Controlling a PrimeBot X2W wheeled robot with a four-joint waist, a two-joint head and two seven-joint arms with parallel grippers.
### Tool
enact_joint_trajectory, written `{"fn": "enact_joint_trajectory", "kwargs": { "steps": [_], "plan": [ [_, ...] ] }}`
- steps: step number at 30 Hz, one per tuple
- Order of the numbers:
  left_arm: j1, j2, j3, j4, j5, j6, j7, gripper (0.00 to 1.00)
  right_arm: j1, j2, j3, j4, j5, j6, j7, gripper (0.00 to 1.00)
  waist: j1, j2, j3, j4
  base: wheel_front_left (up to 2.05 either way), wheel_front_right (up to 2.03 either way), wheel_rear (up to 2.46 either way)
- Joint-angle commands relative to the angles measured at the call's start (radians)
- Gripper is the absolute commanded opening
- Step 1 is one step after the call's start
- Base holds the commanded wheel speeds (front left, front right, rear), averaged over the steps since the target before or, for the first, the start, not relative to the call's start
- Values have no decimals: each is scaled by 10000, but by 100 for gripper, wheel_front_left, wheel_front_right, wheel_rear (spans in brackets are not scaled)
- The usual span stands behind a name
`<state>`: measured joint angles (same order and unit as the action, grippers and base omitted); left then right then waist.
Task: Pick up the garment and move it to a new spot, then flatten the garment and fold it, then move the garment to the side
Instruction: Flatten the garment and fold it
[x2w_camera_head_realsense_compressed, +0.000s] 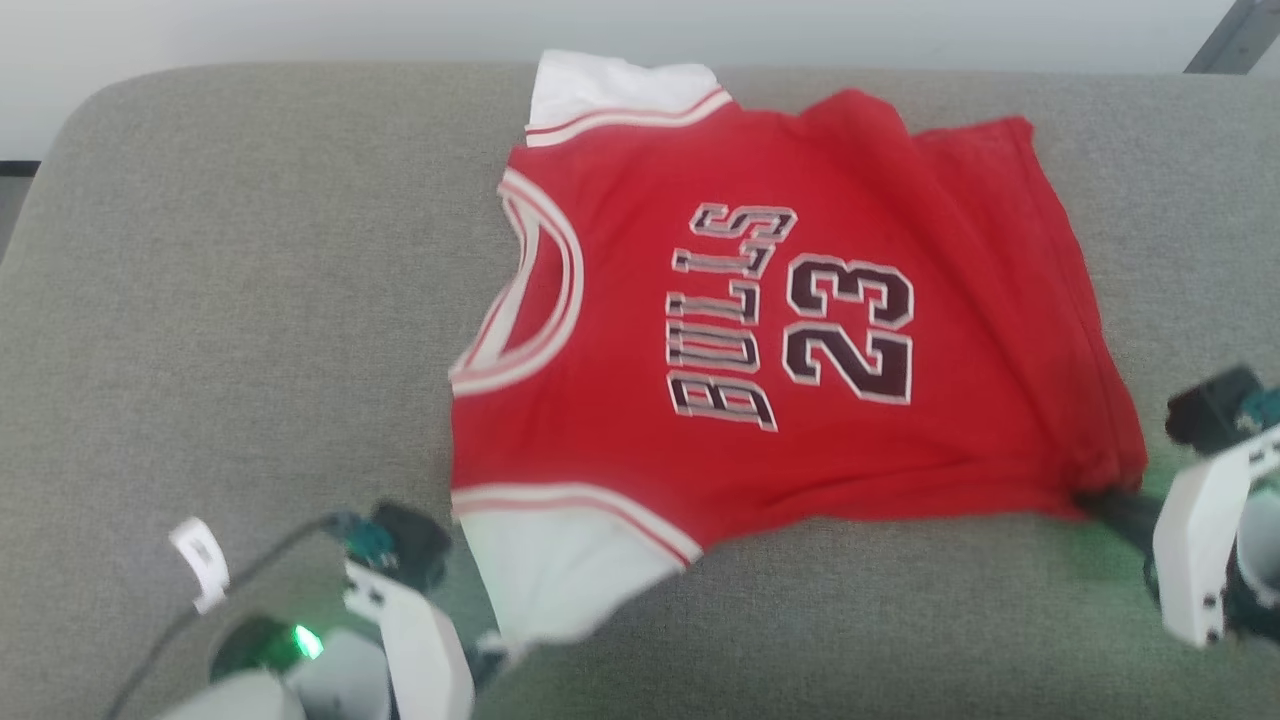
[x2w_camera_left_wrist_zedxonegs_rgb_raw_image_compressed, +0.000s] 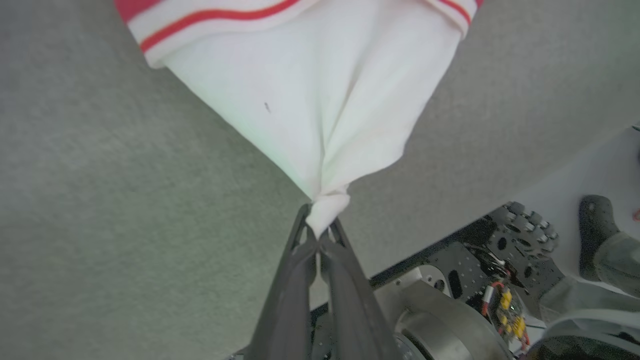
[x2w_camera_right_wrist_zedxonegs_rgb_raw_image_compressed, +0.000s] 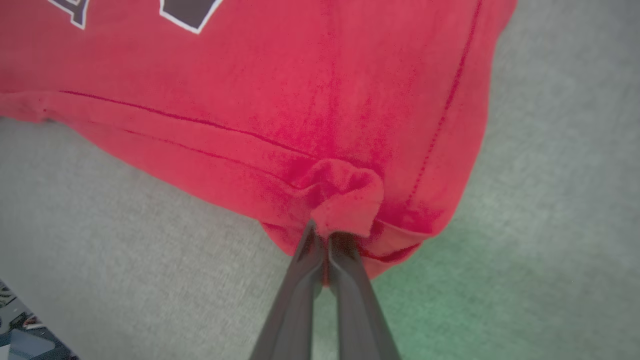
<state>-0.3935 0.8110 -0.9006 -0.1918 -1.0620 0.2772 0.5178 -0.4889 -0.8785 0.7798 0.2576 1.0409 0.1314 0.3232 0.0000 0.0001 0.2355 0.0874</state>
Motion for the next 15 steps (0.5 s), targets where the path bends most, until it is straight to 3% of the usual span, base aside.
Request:
{"fn": "enact_joint_trajectory", "kwargs": {
  "steps": [1,9,15],
  "plan": [
    [397,-125,-113,-66,-181,96,-53,0,484,-61,-50,-227,212,-13,159,0,0,-1,-18,2,0,0,0],
    [1032,-363,-426,38,-248,50,-228,0,1878,-303,-519,-853,458,-13,423,0,0,-1,-18,-18,0,0,0],
    [739,-2,-65,-102,-225,182,-350,0,2115,-273,-1045,-1142,397,-13,480,0,0,-1,-88,-73,0,0,0]
  ]
}}
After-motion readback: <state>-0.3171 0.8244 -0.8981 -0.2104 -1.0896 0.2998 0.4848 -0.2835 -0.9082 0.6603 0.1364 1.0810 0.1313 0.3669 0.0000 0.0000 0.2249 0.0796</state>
